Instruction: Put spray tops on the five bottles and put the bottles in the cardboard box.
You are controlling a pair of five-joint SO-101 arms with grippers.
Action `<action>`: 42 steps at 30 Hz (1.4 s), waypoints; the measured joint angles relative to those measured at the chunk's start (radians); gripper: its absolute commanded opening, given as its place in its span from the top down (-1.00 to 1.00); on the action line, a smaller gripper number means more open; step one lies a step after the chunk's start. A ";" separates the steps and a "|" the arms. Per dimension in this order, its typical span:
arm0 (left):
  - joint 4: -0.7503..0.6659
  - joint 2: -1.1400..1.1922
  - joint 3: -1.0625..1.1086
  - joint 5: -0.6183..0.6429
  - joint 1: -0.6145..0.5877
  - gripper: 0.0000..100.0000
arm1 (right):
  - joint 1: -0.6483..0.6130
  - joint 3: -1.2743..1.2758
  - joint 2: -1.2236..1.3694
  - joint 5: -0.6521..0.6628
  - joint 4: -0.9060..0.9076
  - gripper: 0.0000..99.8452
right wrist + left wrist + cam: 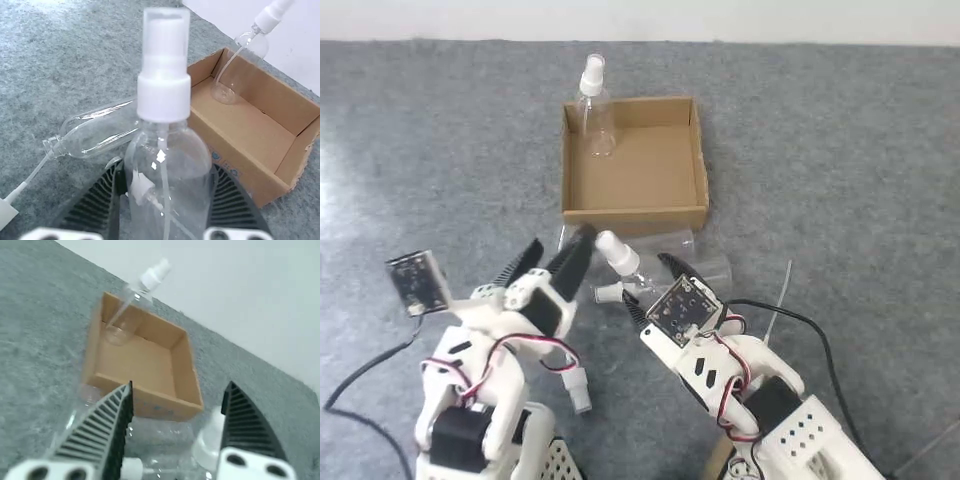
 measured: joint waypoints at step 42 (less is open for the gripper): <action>-0.180 0.000 0.161 0.011 0.052 0.46 | -0.054 -0.063 0.000 -0.157 -0.038 0.77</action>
